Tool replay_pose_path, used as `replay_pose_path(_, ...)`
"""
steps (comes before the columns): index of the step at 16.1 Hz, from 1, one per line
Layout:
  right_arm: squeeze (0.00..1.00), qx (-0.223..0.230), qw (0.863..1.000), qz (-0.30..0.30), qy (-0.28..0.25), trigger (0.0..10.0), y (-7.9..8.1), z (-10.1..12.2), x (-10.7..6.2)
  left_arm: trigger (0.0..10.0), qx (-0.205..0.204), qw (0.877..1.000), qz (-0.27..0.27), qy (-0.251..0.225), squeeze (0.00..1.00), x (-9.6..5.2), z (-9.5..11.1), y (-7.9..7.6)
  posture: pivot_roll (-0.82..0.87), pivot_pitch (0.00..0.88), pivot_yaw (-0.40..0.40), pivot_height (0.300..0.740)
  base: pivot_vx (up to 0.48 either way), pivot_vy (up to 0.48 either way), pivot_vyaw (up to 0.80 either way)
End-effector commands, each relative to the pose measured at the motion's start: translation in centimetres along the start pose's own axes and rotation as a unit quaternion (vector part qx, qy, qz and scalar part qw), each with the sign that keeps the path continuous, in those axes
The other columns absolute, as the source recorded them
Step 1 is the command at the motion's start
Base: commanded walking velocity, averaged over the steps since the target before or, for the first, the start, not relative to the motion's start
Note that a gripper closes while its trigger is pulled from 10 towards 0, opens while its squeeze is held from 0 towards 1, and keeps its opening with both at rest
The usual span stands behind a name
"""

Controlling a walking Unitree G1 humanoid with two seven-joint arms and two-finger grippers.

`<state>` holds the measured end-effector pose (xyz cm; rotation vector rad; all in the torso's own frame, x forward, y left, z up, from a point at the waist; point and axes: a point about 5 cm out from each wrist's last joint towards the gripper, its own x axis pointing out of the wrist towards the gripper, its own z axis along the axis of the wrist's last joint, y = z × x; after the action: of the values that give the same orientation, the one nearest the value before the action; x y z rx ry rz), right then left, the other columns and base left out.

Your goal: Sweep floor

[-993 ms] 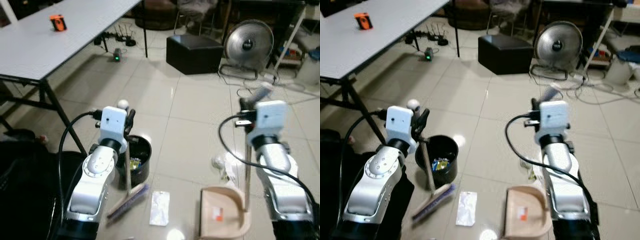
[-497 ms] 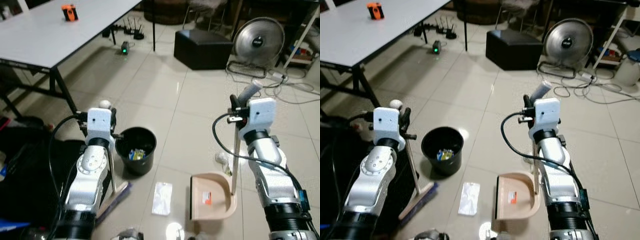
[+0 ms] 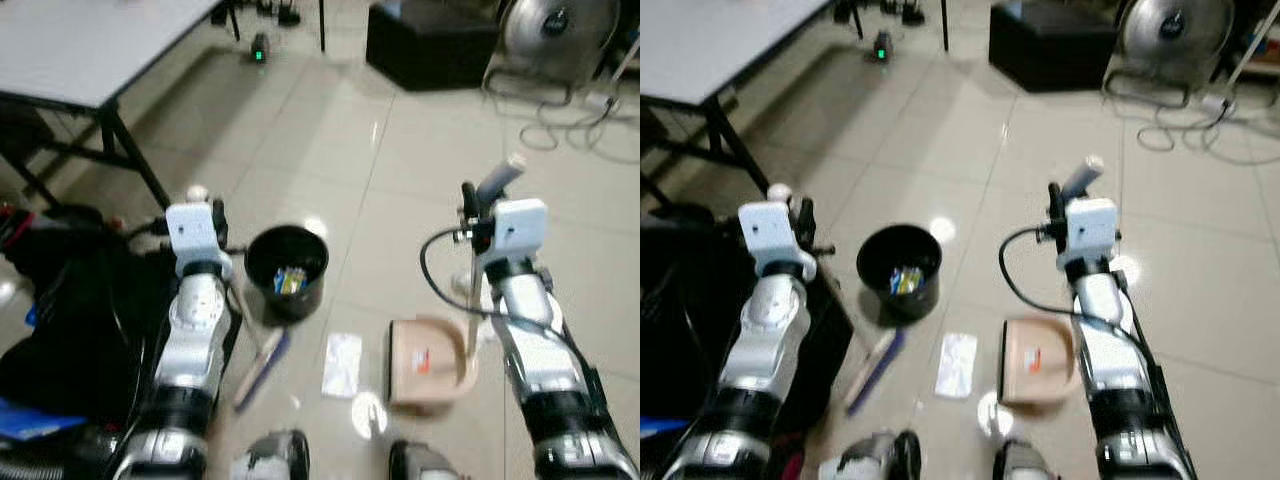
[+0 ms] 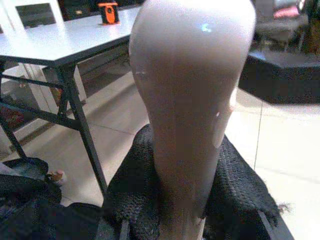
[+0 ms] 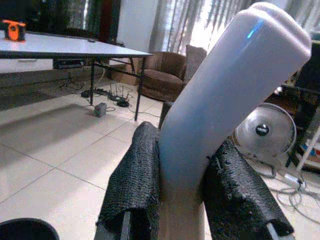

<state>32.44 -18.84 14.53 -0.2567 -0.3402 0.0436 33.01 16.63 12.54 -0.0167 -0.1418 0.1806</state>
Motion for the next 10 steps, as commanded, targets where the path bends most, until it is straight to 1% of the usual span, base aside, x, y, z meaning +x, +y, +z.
replay_pose_path(1, 0.0, -0.02, 1.0, 0.01, -0.018, 10.0, 0.0, 0.2, 0.1, 10.0, -0.022, 0.999, 0.015, -0.024, 0.0, 0.2, 0.5, 0.0, 0.11, 0.318, 0.087, 0.74, 0.0, 0.0, 0.0)
replay_pose_path(2, 0.0, -0.029, 0.999, 0.014, -0.022, 10.0, 0.0, 0.2, 0.2, 10.0, -0.022, 0.999, 0.017, -0.032, 0.0, 0.2, 0.4, -0.5, 0.12, 0.315, 0.101, 0.74, 0.0, 0.0, 0.0)
replay_pose_path(4, 0.0, -0.042, 0.998, 0.025, -0.031, 10.0, 0.4, 0.1, 0.2, 10.0, -0.02, 0.999, 0.017, -0.04, 0.0, 0.0, 0.2, -0.8, 0.11, 0.346, 0.115, 0.74, 0.0, 0.0, 0.0)
replay_pose_path(5, 0.0, -0.043, 0.998, 0.025, -0.036, 10.0, 0.6, 0.0, 0.1, 10.0, -0.027, 0.999, 0.018, -0.041, 0.0, 0.0, 0.1, -1.0, 0.12, 0.37, 0.127, 0.74, 0.0, 0.0, 0.0)
replay_pose_path(7, 0.0, -0.037, 0.998, 0.024, -0.041, 10.0, 1.2, -0.4, 0.0, 10.0, -0.03, 0.998, 0.017, -0.045, 0.0, 0.0, 0.0, -1.3, 0.13, 0.385, 0.135, 0.74, 0.0, 0.0, 0.0)
replay_pose_path(8, 0.0, -0.031, 0.998, 0.026, -0.043, 10.0, 1.7, -0.5, -0.1, 10.0, -0.028, 0.998, 0.019, -0.046, 0.0, 0.0, -0.2, -1.4, 0.13, 0.387, 0.143, 0.74, 0.0, 0.0, 0.0)
replay_pose_path(10, 0.0, -0.018, 0.998, 0.031, -0.047, 10.0, 3.4, -0.7, -0.5, 10.0, -0.038, 0.998, 0.024, -0.047, 0.0, 0.2, -0.2, -1.8, 0.13, 0.385, 0.143, 0.74, 0.0, 0.0, 0.0)
